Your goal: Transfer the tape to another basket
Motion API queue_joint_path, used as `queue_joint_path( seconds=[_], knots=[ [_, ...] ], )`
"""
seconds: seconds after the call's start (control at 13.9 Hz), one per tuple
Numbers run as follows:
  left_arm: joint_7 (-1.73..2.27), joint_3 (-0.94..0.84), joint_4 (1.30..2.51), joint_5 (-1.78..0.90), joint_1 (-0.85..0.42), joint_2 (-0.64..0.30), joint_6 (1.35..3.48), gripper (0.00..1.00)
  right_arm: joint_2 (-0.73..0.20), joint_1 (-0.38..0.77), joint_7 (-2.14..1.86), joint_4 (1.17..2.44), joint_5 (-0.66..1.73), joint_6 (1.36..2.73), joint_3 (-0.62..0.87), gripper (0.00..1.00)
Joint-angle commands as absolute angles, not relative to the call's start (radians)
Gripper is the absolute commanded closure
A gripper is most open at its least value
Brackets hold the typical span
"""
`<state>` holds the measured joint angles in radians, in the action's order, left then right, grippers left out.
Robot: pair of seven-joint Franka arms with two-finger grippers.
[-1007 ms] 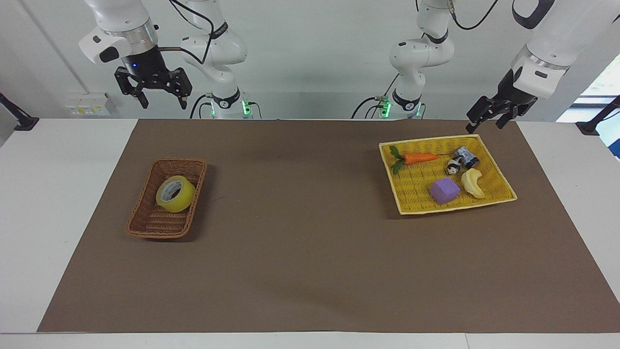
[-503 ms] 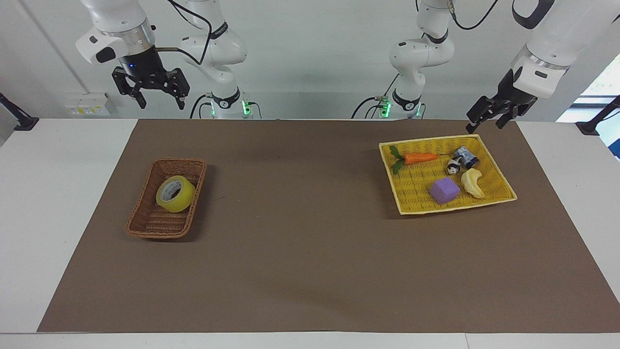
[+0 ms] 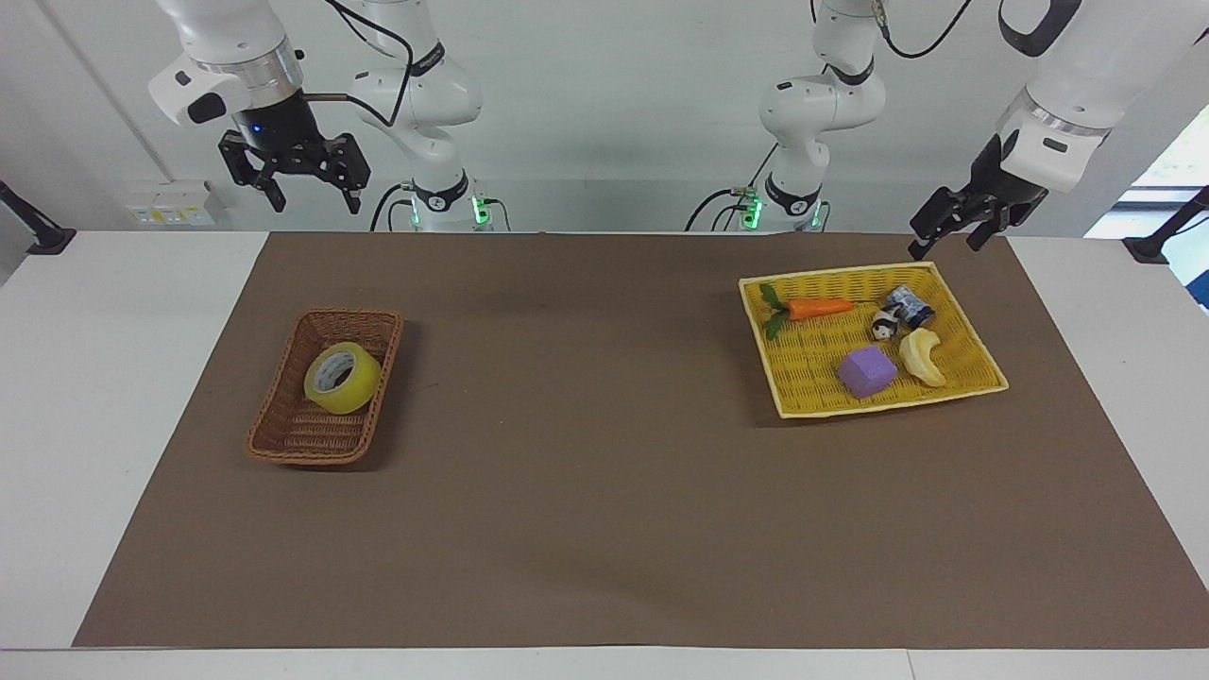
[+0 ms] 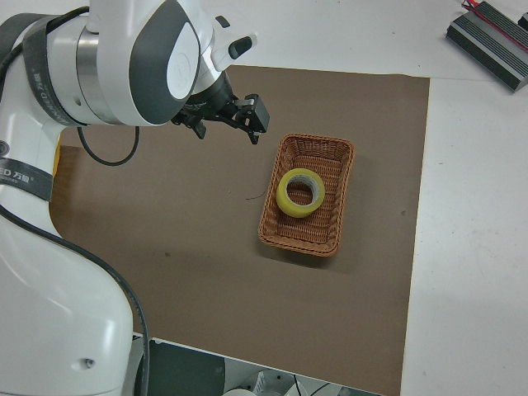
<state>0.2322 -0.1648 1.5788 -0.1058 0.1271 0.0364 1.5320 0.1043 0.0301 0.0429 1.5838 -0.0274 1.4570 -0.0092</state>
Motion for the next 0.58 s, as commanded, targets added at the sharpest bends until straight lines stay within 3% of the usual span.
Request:
queue_joint_path(
  seconds=[0.0,0.5],
  knots=[
    [0.229,-0.175,1.562,-0.086,0.14,0.035,1.506,0.0,0.104,0.008,0.02,1.585,-0.009,1.448,0.0,0.0],
    [0.229,-0.175,1.562,-0.086,0.14,0.037,1.506,0.0,0.11,0.008,0.018,1.595,-0.009,1.448,-0.002,0.0]
  ],
)
